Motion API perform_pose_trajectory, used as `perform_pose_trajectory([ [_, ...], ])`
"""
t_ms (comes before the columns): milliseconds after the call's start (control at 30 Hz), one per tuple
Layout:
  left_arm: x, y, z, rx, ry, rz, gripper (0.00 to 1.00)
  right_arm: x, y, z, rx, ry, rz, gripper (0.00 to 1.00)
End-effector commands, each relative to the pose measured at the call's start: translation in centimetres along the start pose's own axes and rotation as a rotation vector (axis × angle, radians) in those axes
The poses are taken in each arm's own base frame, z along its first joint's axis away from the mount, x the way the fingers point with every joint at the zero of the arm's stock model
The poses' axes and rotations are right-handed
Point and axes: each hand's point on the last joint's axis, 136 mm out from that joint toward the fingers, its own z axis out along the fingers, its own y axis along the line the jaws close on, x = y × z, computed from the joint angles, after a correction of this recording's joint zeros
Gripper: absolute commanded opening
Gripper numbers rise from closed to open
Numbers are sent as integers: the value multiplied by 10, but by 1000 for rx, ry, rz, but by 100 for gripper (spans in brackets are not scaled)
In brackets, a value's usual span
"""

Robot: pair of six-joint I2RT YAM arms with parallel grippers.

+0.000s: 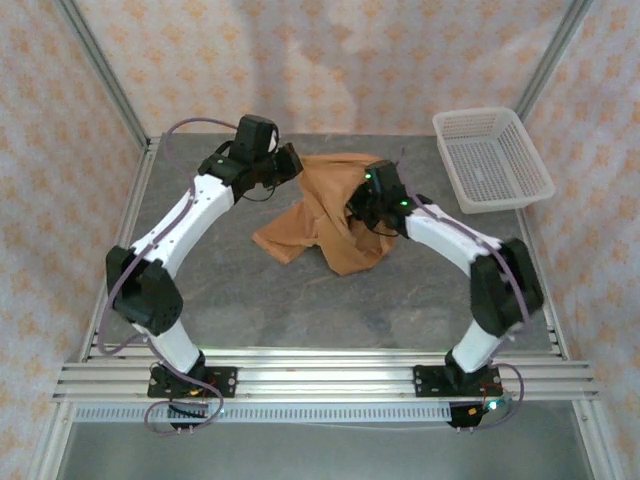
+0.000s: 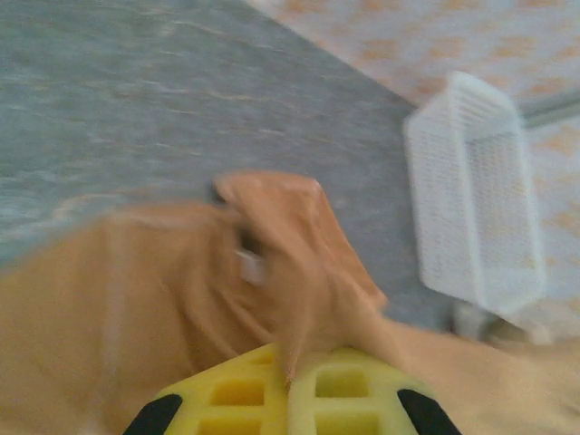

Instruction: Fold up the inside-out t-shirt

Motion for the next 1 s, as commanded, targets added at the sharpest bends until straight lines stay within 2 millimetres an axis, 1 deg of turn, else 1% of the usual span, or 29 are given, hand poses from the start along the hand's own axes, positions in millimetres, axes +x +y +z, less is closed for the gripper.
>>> perform_pose_trajectory([
  [0, -4, 69, 30, -137, 52, -42, 0, 4, 30, -63, -107, 12, -84, 0],
  [100, -3, 123, 50, -238, 98, -102, 0, 7, 59, -115, -212, 22, -100, 0],
  [133, -4, 138, 51, -266, 106, -122, 0, 6, 69, -134, -254, 17, -99, 0],
  [167, 3, 161, 61, -305, 136, -151, 0, 5, 79, -151, -294, 7, -102, 0],
  [200, 7, 177, 64, -327, 149, -176, 0, 1, 87, -168, -328, -2, -97, 0],
  [267, 13, 201, 66, -357, 164, -216, 0, -8, 100, -211, -404, -54, -89, 0],
  [300, 16, 213, 65, -377, 166, -228, 0, -15, 103, -229, -432, -81, -73, 0],
  [367, 21, 230, 64, -418, 174, -236, 0, -26, 104, -252, -463, -116, -37, 0],
  [400, 25, 235, 64, -433, 182, -238, 0, -30, 101, -256, -458, -130, -24, 0],
  [433, 28, 236, 65, -435, 187, -238, 0, -33, 97, -255, -445, -134, -9, 0],
  [467, 31, 237, 65, -433, 193, -241, 0, -35, 91, -249, -429, -132, 6, 0],
  [533, 37, 232, 65, -425, 200, -239, 0, -37, 74, -220, -382, -97, 64, 0],
  [567, 40, 223, 65, -403, 203, -222, 0, -39, 62, -201, -353, -75, 100, 0],
  [600, 43, 209, 64, -369, 204, -191, 0, -40, 47, -178, -307, -54, 139, 0],
  [633, 46, 193, 63, -331, 204, -155, 0, -40, 33, -159, -267, -37, 164, 0],
  [667, 47, 170, 58, -278, 189, -103, 8, -40, 17, -136, -211, -16, 188, 0],
  [700, 50, 147, 55, -225, 176, -46, 23, -39, 4, -119, -165, 6, 197, 0],
  [767, 61, 108, 48, -133, 162, 62, 43, -36, -17, -92, -92, 45, 217, 0],
  [800, 68, 87, 43, -85, 153, 112, 50, -35, -24, -82, -69, 59, 225, 0],
  [867, 86, 54, 36, 2, 157, 229, 56, -35, -34, -69, -43, 69, 237, 0],
  [900, 96, 40, 32, 37, 161, 276, 57, -36, -37, -64, -33, 73, 238, 0],
  [967, 115, 19, 26, 100, 166, 347, 59, -35, -43, -57, -12, 84, 243, 0],
])
